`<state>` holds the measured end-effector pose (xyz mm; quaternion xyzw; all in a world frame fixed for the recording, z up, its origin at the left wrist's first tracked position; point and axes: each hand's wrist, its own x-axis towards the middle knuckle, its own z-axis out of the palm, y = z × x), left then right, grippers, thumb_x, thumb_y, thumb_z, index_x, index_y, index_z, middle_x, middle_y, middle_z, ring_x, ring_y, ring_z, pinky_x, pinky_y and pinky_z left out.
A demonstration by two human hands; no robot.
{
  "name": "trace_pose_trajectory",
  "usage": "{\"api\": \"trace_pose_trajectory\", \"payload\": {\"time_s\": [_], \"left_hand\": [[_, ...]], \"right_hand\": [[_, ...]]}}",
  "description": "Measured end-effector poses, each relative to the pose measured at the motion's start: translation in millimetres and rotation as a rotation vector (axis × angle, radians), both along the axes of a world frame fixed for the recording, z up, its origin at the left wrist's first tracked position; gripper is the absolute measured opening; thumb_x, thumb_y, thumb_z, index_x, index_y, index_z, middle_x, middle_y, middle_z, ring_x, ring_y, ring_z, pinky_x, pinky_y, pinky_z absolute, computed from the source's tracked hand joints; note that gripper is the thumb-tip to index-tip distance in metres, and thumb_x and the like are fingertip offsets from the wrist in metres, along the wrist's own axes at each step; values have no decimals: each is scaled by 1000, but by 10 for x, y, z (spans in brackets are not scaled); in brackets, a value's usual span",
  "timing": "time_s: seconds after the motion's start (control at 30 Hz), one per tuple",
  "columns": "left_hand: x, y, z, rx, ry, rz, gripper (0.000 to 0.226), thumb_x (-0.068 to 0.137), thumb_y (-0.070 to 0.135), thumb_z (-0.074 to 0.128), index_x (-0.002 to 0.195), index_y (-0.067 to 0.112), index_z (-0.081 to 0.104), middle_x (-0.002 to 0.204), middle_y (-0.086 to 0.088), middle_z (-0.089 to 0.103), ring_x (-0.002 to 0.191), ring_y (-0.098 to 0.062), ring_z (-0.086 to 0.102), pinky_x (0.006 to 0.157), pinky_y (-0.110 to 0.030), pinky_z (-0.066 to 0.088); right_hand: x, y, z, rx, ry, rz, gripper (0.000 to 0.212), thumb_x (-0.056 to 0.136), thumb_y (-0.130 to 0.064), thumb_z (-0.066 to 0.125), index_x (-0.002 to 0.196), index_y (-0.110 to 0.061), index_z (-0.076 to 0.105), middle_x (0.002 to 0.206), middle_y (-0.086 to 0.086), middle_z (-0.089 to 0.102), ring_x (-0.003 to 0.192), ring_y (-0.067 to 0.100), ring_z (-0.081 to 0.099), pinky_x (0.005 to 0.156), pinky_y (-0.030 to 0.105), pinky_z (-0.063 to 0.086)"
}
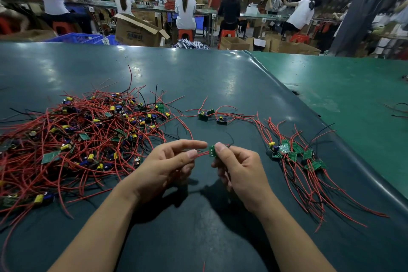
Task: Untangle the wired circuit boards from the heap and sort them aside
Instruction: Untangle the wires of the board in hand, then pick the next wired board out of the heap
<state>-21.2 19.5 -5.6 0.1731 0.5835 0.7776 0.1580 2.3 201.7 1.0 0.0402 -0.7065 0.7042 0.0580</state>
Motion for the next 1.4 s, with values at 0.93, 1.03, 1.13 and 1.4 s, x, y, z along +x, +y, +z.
{"api": "trace_pose_trajectory", "payload": {"time_s": [0.93, 1.03, 1.13, 1.4], "left_hand": [[-35, -100, -100, -1315, 561, 1025, 22, 84, 29, 69, 102, 18, 72, 104, -8, 63, 101, -35, 51, 84, -45, 39], [-60, -170, -117, -1542, 336, 922, 34, 89, 45, 58, 112, 22, 69, 119, -8, 59, 111, -33, 47, 90, -43, 35], [-74, -181, -125, -1582, 384, 903, 35, 93, 51, 49, 106, 27, 71, 114, -2, 64, 108, -29, 50, 88, -41, 36], [-24, -128, -64, -1244, 526, 1043, 16, 92, 25, 62, 97, 18, 76, 97, -6, 72, 96, -34, 58, 82, -43, 38]], "right_hand": [[-218, 311, -19, -729, -229, -524, 16, 97, -8, 55, 113, -5, 53, 94, 5, 56, 69, 23, 71, 44, 22, 51], [-216, 285, -11, -686, -213, -500, 9, 96, -5, 55, 104, -6, 59, 94, 1, 55, 88, 30, 67, 48, 26, 54], [-198, 279, 2, -589, -232, -403, 11, 96, -12, 57, 102, -7, 65, 100, 3, 64, 79, 22, 69, 46, 24, 52], [-96, 95, -93, 69, -65, -194, 39, 93, -28, 65, 57, -13, 68, 68, 10, 69, 46, 14, 52, 37, 21, 37]]}}
